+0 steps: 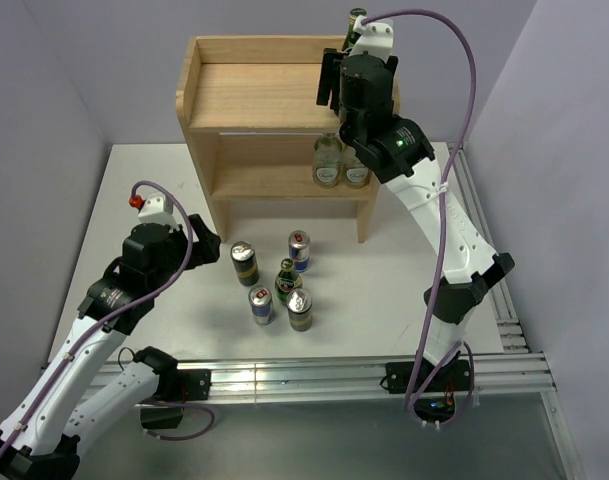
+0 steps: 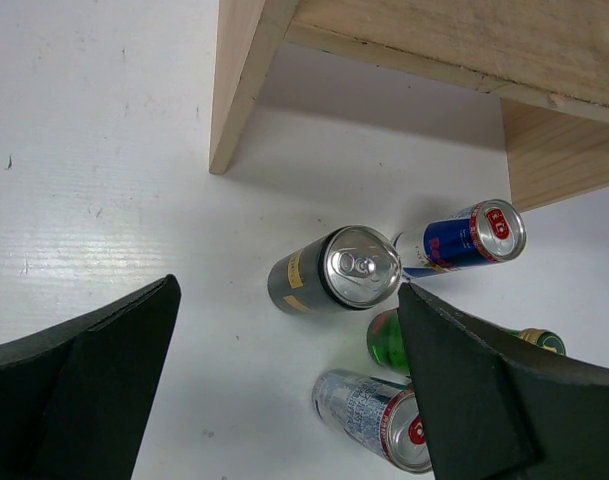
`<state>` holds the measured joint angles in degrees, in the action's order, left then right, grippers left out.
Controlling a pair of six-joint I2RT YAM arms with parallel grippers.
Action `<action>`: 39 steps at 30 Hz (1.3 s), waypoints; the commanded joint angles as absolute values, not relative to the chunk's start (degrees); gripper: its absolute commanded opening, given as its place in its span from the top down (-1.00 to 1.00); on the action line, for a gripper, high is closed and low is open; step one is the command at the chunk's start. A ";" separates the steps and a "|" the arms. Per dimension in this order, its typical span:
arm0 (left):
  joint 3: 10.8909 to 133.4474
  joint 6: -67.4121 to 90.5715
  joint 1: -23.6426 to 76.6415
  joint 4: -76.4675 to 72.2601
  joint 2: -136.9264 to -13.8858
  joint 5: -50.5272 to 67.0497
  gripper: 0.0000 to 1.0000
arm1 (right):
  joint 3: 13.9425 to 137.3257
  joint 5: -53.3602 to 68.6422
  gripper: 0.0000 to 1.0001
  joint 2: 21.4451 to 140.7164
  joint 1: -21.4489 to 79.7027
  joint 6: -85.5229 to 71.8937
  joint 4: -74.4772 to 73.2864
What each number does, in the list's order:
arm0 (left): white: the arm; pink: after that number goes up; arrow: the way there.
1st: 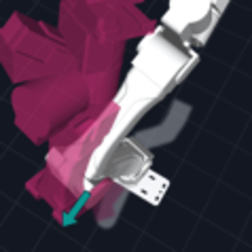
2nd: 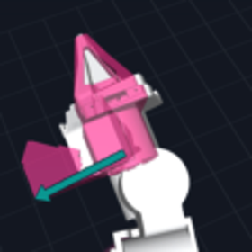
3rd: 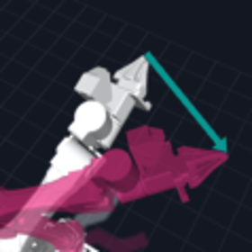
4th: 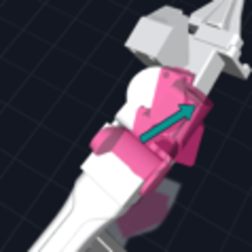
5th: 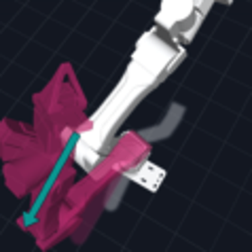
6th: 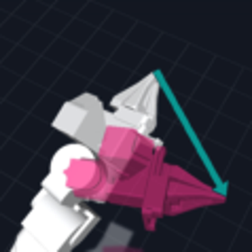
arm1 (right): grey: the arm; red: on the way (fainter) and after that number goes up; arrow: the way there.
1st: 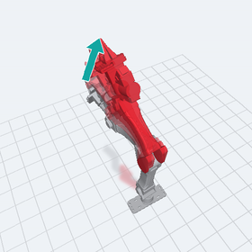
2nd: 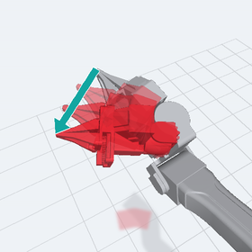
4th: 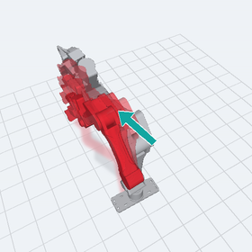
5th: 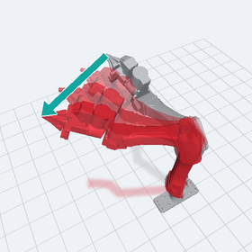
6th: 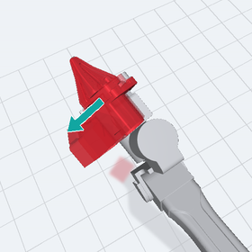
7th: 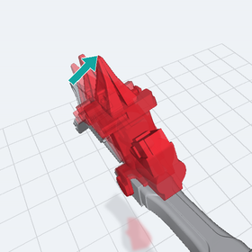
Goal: Place and organize the beverage onto the shelf
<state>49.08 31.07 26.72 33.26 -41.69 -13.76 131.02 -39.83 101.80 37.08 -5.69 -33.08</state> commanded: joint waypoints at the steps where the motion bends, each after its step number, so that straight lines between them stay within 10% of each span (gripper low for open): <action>1: 49.13 30.24 26.89 31.29 -40.96 -12.92 -0.95 | 128.42 -39.38 1.00 99.32 35.86 -8.43 -27.51; 4: 49.13 30.23 26.81 31.38 -41.13 -12.92 -0.95 | 126.65 -39.64 0.90 99.14 35.51 -9.49 -27.68; 8: 49.22 30.23 26.89 31.46 -41.40 -13.09 -0.95 | 124.20 -39.64 -0.29 98.09 35.51 -9.84 -27.51; 13: 49.22 30.32 26.81 31.47 -41.31 -13.45 -0.95 | 122.34 -39.82 -0.85 97.12 35.51 -10.11 -27.33; 39: 49.39 30.59 26.81 31.82 -42.10 -14.76 -0.95 | 115.32 -21.72 -1.00 84.82 36.39 -13.53 -36.74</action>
<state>49.08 31.07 26.72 33.26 -41.89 -13.87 116.55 -28.34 87.55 36.12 -12.62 -35.05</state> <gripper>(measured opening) 0.974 0.997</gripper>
